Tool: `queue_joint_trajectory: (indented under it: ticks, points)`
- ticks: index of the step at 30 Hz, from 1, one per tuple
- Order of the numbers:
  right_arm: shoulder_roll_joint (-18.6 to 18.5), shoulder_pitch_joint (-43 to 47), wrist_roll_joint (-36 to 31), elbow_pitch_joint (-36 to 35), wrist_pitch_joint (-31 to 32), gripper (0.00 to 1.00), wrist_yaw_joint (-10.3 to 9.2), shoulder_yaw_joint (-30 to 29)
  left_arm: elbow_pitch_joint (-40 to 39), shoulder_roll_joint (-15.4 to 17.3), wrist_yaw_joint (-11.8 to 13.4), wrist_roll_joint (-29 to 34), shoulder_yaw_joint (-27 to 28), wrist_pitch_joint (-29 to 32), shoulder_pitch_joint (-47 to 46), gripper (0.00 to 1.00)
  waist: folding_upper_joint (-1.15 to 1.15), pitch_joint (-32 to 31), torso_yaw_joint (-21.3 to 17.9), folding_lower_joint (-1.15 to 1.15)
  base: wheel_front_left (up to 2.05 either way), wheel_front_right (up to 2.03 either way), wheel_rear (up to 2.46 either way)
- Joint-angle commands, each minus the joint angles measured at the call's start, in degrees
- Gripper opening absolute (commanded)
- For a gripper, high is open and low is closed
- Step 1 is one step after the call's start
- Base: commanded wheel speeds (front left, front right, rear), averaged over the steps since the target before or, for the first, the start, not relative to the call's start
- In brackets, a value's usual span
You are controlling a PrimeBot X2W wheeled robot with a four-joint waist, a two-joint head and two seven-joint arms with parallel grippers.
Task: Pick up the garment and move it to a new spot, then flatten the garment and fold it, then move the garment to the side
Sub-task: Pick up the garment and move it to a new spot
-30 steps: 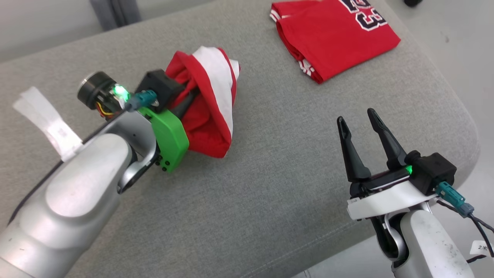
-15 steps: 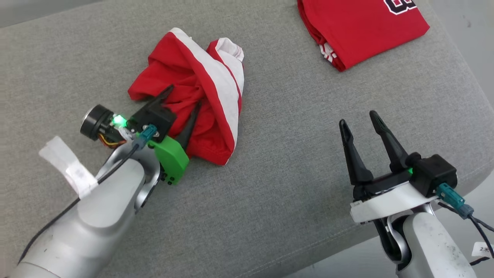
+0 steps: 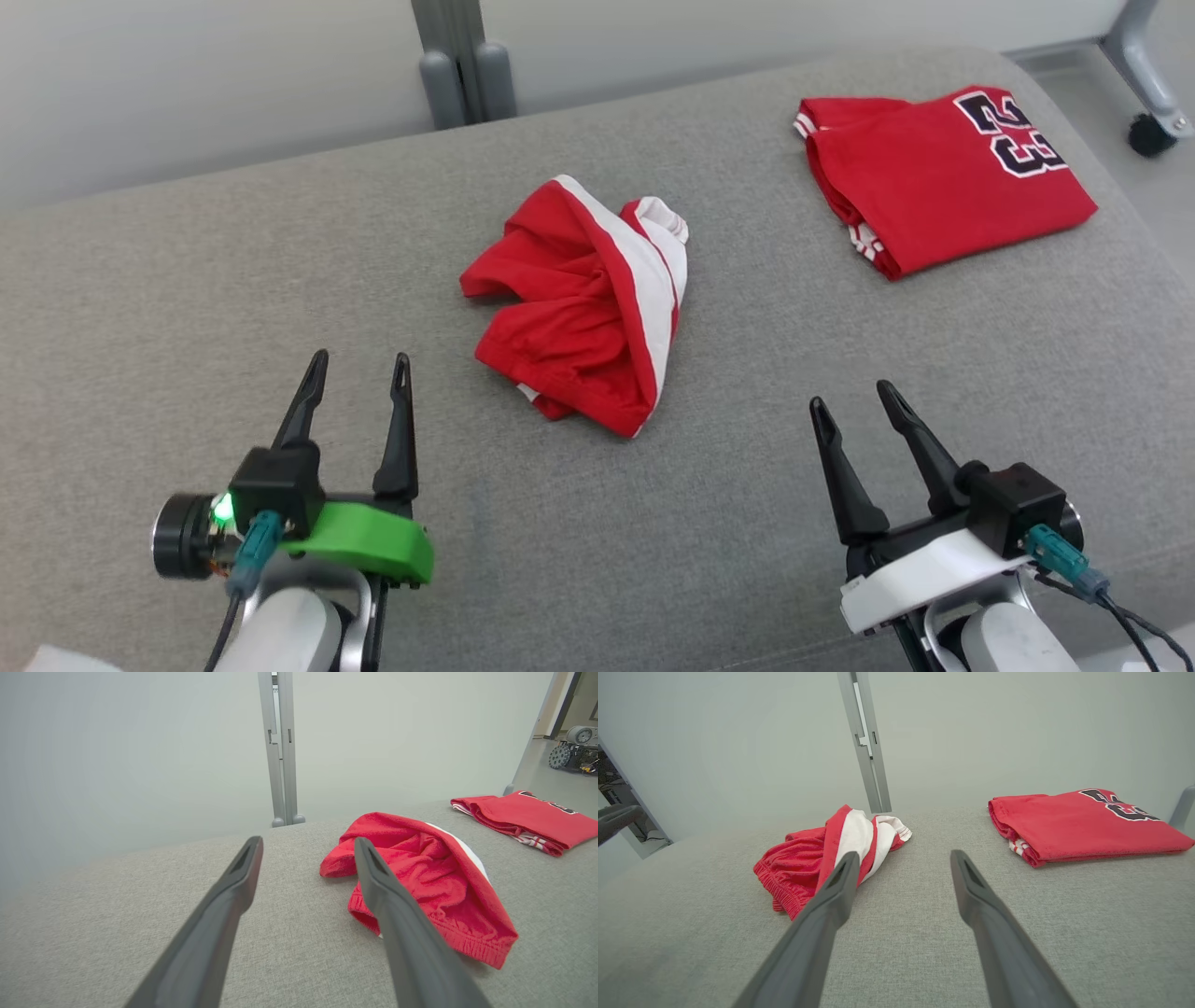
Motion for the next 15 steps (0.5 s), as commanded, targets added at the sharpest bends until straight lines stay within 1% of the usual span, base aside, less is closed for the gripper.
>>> queue_joint_trajectory:
  ticks: [1,2,4,8,10,12,15]
  points:
    - [0.49,1.46,-0.16,0.22,0.01,1.0,-0.08,0.12,-2.3,-1.31,0.64,1.56,2.17,-0.12,3.8,1.0,0.0,-7.99,7.8,0.0,0.0,0.0,0.0]
    - [0.61,1.84,-0.17,0.32,0.01,1.0,-0.08,0.2,-3.49,-2.06,0.92,1.8,3.81,-0.11,6.08,1.0,0.0,-8.45,8.1,0.0,0.0,0.0,0.0]
    - [0.83,2.61,-0.07,0.56,0.01,1.0,-0.08,0.36,-6.37,-3.96,0.71,3.34,7.67,-0.07,10.56,1.0,0.0,-9.47,8.57,0.0,0.0,0.0,0.0]
    - [1.3,4.65,0.33,0.82,0.01,1.0,-0.08,0.84,-10.16,-7.9,-0.65,6.8,13.97,-0.07,19.07,1.0,0.0,-11.37,9.01,0.0,0.0,0.0,0.0]
    - [1.35,5.78,0.36,0.98,0.01,1.0,-0.08,1.07,-11.7,-9.84,-2.3,8.53,16.73,-0.08,22.56,1.0,0.0,-12.19,9.12,0.0,0.0,0.0,0.0]
    - [1.44,6.75,0.35,0.98,0.01,1.0,-0.08,1.05,-12.57,-11.44,-4.52,9.52,19.08,-0.07,25.72,1.0,0.0,-12.71,9.15,0.0,0.0,0.0,0.0]
    - [1.59,7.78,0.37,1.05,0.01,1.0,-0.08,1.37,-12.64,-13.2,-7.15,11.98,22.19,-0.08,29.09,1.0,0.0,-13.07,9.01,0.0,0.0,0.0,0.0]
